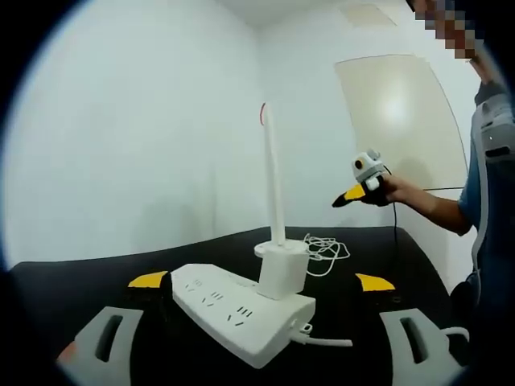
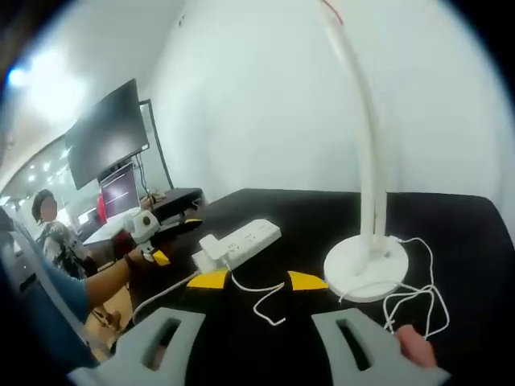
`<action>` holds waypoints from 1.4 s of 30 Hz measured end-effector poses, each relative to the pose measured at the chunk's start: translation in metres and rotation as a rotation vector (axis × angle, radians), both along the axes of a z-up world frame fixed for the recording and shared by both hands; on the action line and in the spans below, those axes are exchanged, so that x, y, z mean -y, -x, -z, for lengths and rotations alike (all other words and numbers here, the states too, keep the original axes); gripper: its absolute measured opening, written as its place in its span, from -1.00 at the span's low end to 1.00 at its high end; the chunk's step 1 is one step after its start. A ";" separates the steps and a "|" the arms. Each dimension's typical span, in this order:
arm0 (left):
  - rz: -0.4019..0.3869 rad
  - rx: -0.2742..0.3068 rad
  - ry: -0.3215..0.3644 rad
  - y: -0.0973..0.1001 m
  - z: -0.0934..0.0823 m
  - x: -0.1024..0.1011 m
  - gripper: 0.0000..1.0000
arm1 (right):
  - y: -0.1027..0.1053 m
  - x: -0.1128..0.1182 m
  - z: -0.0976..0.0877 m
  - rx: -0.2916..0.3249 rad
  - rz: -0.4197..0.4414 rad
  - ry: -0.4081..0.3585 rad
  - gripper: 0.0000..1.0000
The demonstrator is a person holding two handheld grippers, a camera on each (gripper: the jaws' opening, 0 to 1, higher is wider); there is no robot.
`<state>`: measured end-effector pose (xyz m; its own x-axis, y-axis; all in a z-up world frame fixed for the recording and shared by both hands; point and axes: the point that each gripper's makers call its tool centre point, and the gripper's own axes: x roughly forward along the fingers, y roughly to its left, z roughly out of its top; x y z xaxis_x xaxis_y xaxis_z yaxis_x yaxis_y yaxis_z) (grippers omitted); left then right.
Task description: Insert the desk lamp plug into the socket, turn on the power strip switch, turn on the lamp switch, then turn off the lamp switch, turn off the power strip switch, and remove the plug from the socket.
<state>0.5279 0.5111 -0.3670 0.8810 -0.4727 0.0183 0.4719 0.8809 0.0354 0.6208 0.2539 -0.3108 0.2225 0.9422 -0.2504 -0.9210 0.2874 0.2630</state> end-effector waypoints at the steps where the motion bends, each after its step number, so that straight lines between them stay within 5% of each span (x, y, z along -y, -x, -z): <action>1: -0.004 0.000 -0.001 -0.001 0.001 0.000 0.75 | -0.003 0.002 -0.001 0.006 0.004 0.000 -0.45; 12: 0.013 -0.022 0.025 -0.002 0.012 0.004 0.69 | -0.036 0.014 -0.008 0.001 0.016 -0.069 -0.45; 42: 0.007 -0.045 0.054 0.001 0.017 0.000 0.65 | -0.124 0.000 0.031 0.040 -0.021 -0.115 -0.39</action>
<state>0.5272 0.5114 -0.3837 0.8783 -0.4781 0.0044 0.4780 0.8777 -0.0335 0.7452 0.2540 -0.3416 0.2099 0.9689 -0.1314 -0.9370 0.2377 0.2561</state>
